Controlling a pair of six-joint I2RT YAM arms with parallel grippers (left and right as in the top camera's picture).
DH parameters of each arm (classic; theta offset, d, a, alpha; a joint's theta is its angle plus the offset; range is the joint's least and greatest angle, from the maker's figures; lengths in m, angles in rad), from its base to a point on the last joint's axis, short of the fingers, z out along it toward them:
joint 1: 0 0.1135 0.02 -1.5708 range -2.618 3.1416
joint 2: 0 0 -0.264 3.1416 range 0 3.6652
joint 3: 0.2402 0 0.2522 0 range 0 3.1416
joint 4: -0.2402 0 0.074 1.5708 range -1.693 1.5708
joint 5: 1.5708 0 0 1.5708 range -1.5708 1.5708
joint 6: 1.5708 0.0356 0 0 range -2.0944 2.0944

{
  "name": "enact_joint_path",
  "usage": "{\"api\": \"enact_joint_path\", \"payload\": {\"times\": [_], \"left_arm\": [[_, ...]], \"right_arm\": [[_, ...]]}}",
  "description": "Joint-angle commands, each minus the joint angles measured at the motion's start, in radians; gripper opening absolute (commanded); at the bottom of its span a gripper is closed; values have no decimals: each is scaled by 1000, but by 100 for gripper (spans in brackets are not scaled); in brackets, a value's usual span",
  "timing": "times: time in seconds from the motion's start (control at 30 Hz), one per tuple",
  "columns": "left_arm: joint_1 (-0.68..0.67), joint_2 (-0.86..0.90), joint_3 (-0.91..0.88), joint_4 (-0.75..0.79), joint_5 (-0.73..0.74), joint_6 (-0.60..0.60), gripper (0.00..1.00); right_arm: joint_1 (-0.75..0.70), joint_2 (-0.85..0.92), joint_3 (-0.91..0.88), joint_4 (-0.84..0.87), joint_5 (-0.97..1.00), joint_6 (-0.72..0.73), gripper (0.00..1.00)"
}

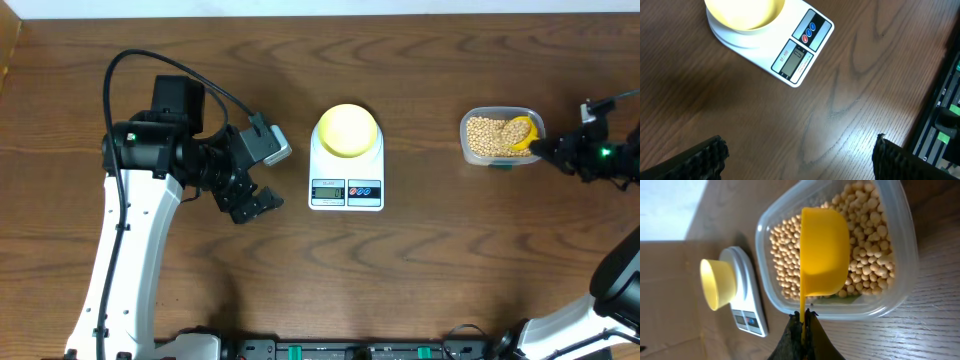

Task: Scoop item into bowl and weigh 50g on scale
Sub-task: 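Dip the yellow scoop into the soybeans and scoop them up, then lift the filled scoop and carry it left over the yellow bowl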

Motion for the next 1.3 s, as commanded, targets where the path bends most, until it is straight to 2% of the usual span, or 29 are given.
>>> {"api": "enact_joint_path", "payload": {"times": [0.0,0.4,0.6,1.27], "left_arm": [[-2,6,9,-6,13,18,95],[-2,6,9,-6,13,17,95],[-2,6,9,-6,13,18,95],[-2,6,9,-6,13,17,95]], "right_arm": [[-24,5,-6,-7,-119,0,1],[-26,5,-6,-8,-367,1,1],[10,5,-6,-8,-396,6,1],[315,5,-6,33,-444,73,1]]}}
